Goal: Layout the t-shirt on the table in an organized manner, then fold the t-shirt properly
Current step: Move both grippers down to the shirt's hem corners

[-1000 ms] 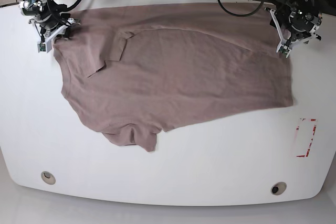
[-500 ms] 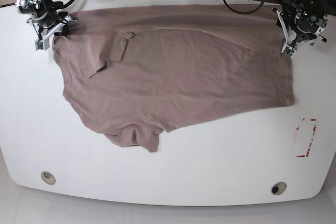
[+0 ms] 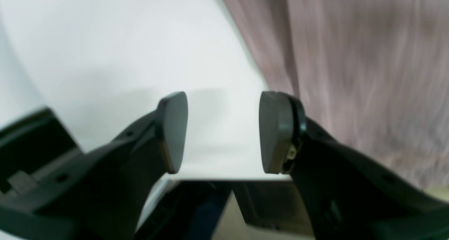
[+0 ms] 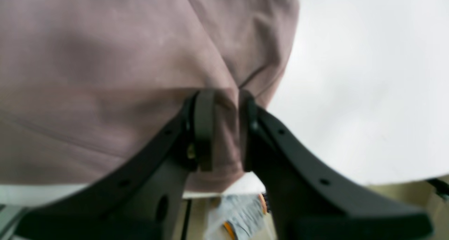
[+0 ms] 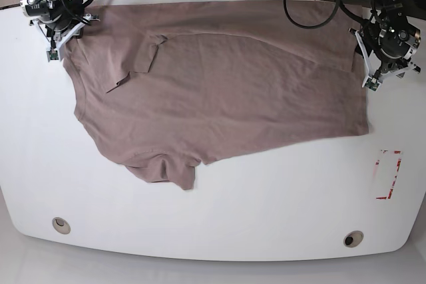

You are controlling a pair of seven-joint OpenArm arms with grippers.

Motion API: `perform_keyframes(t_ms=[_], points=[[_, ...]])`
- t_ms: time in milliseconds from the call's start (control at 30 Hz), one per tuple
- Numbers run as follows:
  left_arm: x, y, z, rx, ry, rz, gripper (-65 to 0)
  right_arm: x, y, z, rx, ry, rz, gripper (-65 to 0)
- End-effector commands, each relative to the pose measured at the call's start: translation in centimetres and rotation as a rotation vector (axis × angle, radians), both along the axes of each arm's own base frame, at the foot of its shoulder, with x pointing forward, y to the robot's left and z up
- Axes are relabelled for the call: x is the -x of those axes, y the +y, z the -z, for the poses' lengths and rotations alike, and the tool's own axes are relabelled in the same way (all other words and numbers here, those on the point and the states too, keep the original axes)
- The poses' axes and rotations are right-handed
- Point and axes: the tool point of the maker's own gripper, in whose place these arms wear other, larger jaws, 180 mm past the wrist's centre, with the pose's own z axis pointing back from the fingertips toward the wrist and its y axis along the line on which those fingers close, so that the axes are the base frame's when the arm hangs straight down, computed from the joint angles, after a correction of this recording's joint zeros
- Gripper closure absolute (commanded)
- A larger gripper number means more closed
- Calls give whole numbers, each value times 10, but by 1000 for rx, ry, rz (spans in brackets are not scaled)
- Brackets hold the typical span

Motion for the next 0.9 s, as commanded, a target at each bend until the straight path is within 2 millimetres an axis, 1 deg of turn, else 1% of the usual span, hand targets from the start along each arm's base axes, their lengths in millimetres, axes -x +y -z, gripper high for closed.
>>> perform_keyframes(t_ms=[0,67,133,267,367,400,500,600,667,767,867], points=[[-16,2,-19,-25,-64,8,-306,-28,3,-29,50,-96,-55,-114],[-28,2,-27,-26,-99,8,-307,-38,7,-37,66,-116,-78,-117],[-44,2,-37,-25,-145,6,-307,-50,12,-45,75,-138,-98,-117],[-73,5,-59,-29,-230,-3,-307,-81,16,-59,85,-199,-136,-130],[-96,5,-76,-19,-291,-9,-307,-107,26,-62,62,-231,-175,-190],[-104,5,-80,-10,-307,-13,-308,-119,29,-64,52,-245,-188,-227],[-124,7,-88,13,-338,-23,-310,-145,31,-66,42,-258,-203,-303],[-140,9,-88,48,-340,-40,-311,-171,35,-64,11,-269,-212,-344],[-151,10,-84,77,-332,-51,-311,-193,40,-66,-11,-294,-222,-344],[-163,12,-77,114,-309,-67,-311,-218,47,-62,-40,-310,-235,-346],[-171,12,-70,145,-285,-78,-311,-244,44,-61,-45,-313,-247,-346]])
